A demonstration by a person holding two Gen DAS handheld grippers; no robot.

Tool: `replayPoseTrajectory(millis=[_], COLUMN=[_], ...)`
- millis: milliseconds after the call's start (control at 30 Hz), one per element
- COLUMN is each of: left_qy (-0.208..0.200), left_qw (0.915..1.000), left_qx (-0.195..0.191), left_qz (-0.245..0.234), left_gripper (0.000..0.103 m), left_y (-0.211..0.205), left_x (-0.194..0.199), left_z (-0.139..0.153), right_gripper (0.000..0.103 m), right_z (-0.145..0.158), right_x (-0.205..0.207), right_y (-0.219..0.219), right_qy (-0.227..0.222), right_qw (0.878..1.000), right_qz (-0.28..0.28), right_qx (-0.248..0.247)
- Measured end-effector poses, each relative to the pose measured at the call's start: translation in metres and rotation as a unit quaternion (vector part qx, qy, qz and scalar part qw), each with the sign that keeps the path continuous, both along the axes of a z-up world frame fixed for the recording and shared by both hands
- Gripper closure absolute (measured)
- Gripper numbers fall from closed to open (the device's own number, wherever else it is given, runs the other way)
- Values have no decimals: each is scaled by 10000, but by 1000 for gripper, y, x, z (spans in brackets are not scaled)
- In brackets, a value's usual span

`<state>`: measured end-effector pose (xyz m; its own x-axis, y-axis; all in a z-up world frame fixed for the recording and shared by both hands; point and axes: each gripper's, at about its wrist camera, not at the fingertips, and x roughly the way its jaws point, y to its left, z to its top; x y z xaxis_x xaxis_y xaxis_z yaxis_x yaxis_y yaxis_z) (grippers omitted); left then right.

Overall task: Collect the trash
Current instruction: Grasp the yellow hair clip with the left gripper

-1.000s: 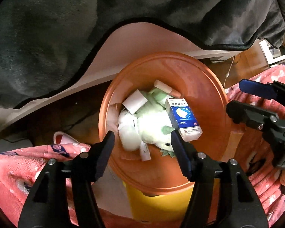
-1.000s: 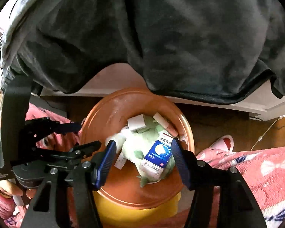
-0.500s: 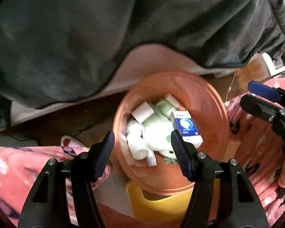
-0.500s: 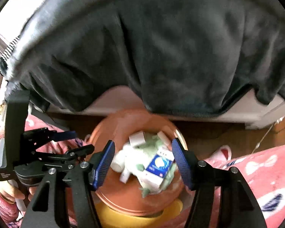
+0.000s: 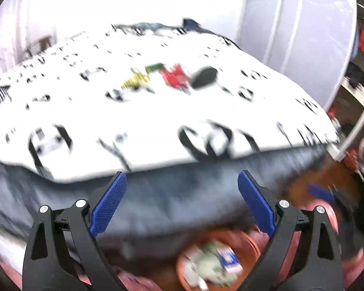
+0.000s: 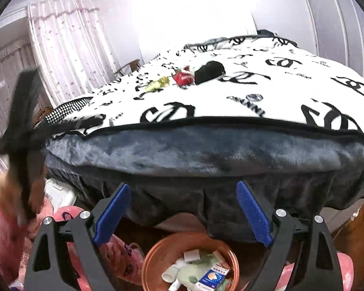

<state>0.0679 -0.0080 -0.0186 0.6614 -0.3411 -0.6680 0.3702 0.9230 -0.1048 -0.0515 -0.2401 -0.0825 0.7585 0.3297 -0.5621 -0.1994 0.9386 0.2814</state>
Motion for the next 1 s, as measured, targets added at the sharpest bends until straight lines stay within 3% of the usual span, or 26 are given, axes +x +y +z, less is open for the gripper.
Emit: replayPoseTrajectory(millis=[167, 267, 400, 467, 667, 767, 800, 833, 900, 1000], left_qy=[-135, -37, -302, -137, 168, 283, 352, 417, 499, 357], left_qw=[9987, 9987, 9942, 9944, 9960, 9939, 9938, 9942, 9956, 9972], left_qx=[159, 194, 881, 898, 804, 1058, 1055, 990, 793, 647], left_qz=[459, 467, 531, 548, 349, 91, 33, -12, -59, -145], left_gripper=[12, 12, 12, 12, 12, 12, 18, 34, 52, 53], left_y=[4, 1, -19, -20, -23, -33, -33, -32, -28, -22], left_x=[98, 144, 197, 226, 268, 275, 278, 281, 284, 275], left_z=[17, 17, 10, 2, -22, -38, -43, -45, -47, -43], right_gripper=[15, 15, 15, 15, 15, 15, 15, 15, 15, 15], right_z=[-8, -10, -15, -19, -25, -27, -27, -28, -27, -26], right_x=[1, 4, 9, 15, 36, 46, 49, 52, 56, 60], right_y=[5, 9, 6, 4, -1, -2, -2, -1, 1, 6], right_qy=[-6, 66, 184, 272, 457, 536, 547, 556, 564, 575], right_qw=[9999, 9998, 9995, 9993, 9986, 9982, 9982, 9981, 9980, 9979], right_qz=[146, 205, 254, 273, 275, 263, 259, 265, 272, 304], right_qx=[41, 0, -9, 19, 2, 51, 49, 31, 2, -40])
